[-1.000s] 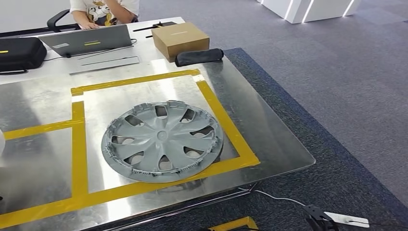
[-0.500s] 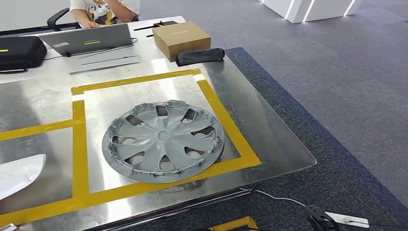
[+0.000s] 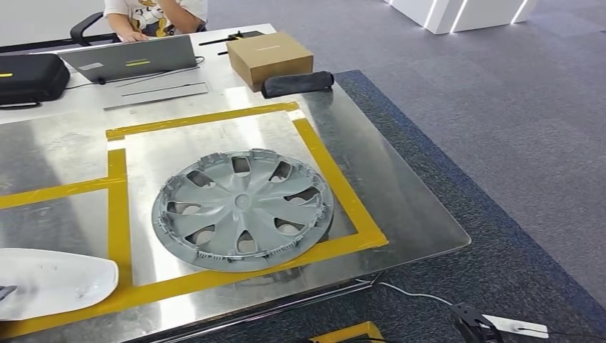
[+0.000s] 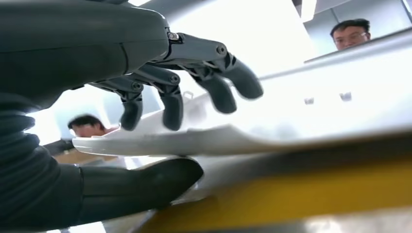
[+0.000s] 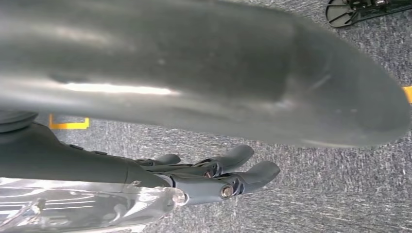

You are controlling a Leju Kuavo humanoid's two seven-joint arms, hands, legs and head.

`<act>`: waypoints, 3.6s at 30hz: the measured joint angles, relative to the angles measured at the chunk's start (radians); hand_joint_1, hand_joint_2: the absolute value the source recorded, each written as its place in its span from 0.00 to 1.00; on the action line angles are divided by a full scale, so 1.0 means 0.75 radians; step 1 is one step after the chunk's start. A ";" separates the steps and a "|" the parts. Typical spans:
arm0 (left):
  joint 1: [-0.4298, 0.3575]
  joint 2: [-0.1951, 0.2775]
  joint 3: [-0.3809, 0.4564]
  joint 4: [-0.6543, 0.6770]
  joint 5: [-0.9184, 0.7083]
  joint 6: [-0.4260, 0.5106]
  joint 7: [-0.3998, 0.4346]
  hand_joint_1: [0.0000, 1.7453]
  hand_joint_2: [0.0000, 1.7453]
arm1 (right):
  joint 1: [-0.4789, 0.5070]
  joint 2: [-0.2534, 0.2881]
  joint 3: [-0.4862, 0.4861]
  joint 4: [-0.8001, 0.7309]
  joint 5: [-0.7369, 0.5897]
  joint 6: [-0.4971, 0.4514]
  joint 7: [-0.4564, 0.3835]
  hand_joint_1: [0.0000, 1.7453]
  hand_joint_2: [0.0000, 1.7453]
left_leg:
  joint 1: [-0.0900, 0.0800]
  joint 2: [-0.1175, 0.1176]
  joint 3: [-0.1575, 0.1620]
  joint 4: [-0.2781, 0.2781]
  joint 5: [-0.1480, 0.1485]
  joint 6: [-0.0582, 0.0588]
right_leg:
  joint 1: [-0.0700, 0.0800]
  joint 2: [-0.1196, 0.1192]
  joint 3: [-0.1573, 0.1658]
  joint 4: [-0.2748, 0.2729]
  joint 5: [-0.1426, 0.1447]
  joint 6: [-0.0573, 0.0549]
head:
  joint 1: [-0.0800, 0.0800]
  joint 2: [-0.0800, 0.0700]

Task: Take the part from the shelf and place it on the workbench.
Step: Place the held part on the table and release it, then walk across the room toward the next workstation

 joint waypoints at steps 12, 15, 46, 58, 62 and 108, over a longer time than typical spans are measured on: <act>0.024 -0.117 0.054 -0.096 0.387 -0.084 -0.177 0.00 0.00 | 0.001 0.008 -0.023 0.000 0.019 0.000 -0.008 0.00 0.00 | 0.000 0.000 0.000 0.000 -0.002 0.003 | 0.000 0.000 0.000 0.000 -0.001 0.002 | 0.000 0.000; 0.031 -0.170 0.109 -0.134 0.585 -0.245 -0.278 0.00 0.00 | 0.002 0.008 -0.032 0.000 0.024 0.000 -0.010 0.00 0.00 | 0.000 0.000 0.000 0.000 0.001 0.000 | 0.000 0.000 0.000 0.000 0.002 0.005 | 0.000 0.000; -0.064 -0.571 1.114 -0.609 1.993 -1.427 -0.207 0.00 0.00 | -0.003 0.013 -0.096 0.000 0.113 0.014 -0.026 0.00 0.00 | 0.000 0.000 -0.001 0.000 -0.001 0.000 | 0.001 0.000 -0.001 0.000 0.001 0.007 | 0.000 0.000; -0.096 -0.532 1.651 -0.550 2.083 -1.154 -0.354 0.00 0.00 | 0.006 0.031 -0.155 -0.001 0.103 -0.002 0.023 0.00 0.00 | 0.003 0.001 0.000 0.000 -0.004 -0.003 | 0.003 0.002 -0.001 0.001 -0.002 0.004 | 0.000 0.000; -0.123 -0.543 1.876 -0.545 1.877 -1.084 -0.380 0.00 0.00 | 0.011 0.036 -0.176 -0.001 0.103 -0.002 0.016 0.00 0.00 | 0.004 -0.001 -0.001 0.000 -0.004 -0.003 | 0.004 -0.002 0.000 0.000 -0.008 0.001 | 0.000 0.000; -0.290 -0.726 1.236 0.742 0.405 -0.574 0.389 0.00 0.00 | -0.040 0.068 -0.257 -0.046 0.475 -0.259 -0.051 0.00 0.00 | 0.052 -0.005 -0.071 -0.064 0.191 -0.084 | -0.197 -0.026 0.175 0.204 -0.251 0.217 | 0.050 0.001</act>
